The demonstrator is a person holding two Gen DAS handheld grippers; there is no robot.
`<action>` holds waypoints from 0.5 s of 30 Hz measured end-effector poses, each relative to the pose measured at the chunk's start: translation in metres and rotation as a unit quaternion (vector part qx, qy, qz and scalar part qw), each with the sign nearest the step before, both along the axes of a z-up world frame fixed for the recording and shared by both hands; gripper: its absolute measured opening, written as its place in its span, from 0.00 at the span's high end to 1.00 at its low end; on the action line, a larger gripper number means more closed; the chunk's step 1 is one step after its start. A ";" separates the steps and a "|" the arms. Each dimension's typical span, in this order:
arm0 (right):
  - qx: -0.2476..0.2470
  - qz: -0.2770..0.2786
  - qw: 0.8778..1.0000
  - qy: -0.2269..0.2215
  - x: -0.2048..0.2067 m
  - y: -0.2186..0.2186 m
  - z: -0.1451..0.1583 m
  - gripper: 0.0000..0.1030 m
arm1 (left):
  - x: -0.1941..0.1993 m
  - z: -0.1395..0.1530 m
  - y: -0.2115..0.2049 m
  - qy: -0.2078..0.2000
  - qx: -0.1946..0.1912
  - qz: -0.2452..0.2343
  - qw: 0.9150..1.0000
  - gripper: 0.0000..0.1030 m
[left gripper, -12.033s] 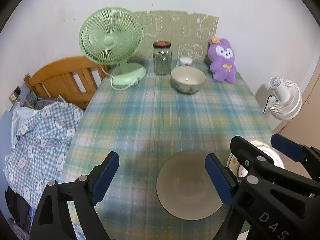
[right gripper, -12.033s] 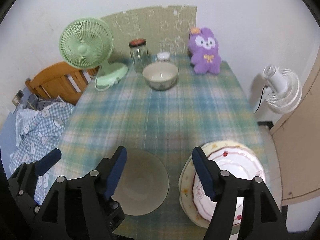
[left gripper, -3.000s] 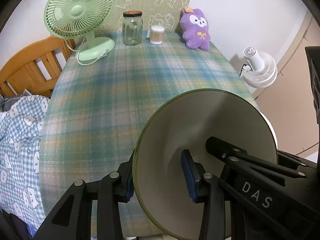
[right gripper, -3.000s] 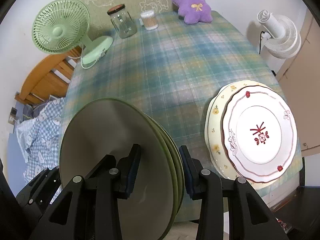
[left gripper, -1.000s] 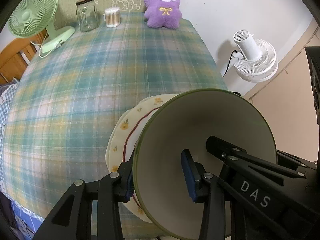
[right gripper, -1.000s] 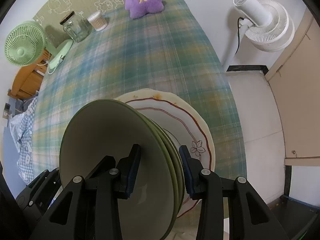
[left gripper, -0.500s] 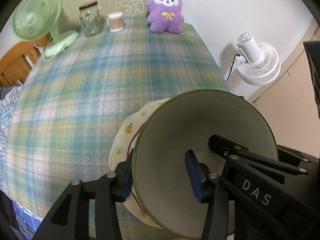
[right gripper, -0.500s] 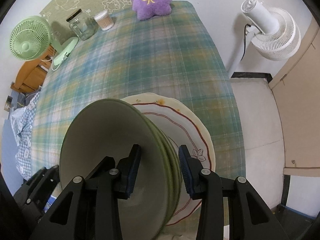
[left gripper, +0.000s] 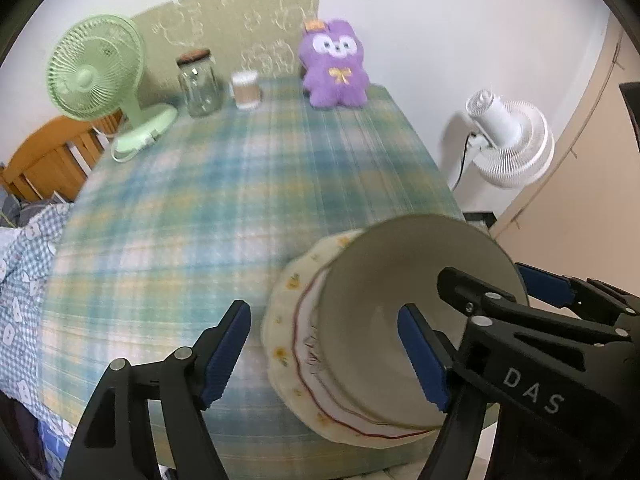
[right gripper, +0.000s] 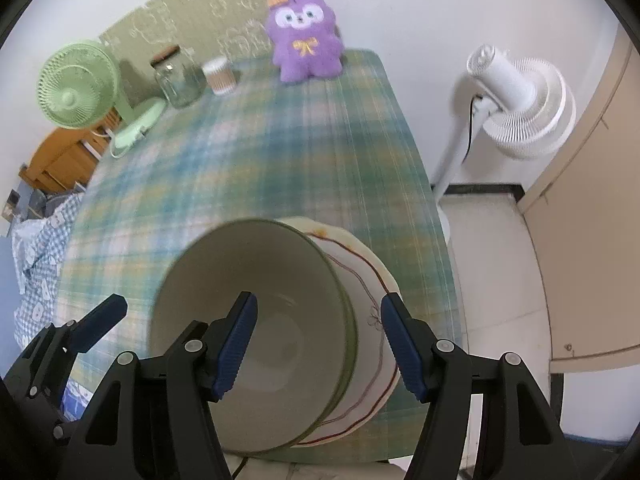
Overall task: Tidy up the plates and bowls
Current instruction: 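Lower the nested bowls onto the plate stack and open the right gripper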
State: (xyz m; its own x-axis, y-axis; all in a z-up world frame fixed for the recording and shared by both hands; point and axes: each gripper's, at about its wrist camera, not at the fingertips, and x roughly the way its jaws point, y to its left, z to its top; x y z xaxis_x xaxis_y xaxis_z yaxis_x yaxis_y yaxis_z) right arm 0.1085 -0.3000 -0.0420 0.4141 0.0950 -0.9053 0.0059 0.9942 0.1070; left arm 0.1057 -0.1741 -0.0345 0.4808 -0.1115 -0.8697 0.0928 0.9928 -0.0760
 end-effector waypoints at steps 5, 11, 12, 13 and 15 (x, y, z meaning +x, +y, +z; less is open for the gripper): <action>-0.020 -0.005 0.999 -0.036 -0.008 0.021 0.024 0.26 | -0.005 0.019 0.025 -0.032 0.001 0.008 0.999 0.20; -0.030 -0.018 0.998 -0.052 -0.017 0.058 0.045 0.24 | -0.011 0.036 0.071 -0.056 -0.003 0.013 0.998 0.20; -0.030 -0.021 0.998 -0.055 -0.018 0.065 0.048 0.24 | -0.011 0.038 0.078 -0.060 -0.003 0.013 0.998 0.20; -0.029 -0.024 0.998 -0.058 -0.020 0.072 0.051 0.24 | -0.012 0.041 0.086 -0.064 -0.004 0.014 0.998 0.20; -0.027 -0.031 0.997 -0.065 -0.023 0.086 0.056 0.24 | -0.014 0.047 0.105 -0.074 -0.003 0.011 0.997 0.19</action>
State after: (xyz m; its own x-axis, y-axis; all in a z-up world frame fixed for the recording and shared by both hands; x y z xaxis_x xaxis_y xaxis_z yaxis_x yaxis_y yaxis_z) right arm 0.0859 -0.2142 0.0139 0.5325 0.0185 -0.8462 0.0564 0.9968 0.0573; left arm 0.0920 -0.0688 0.0122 0.6059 -0.1041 -0.7887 0.0809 0.9943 -0.0690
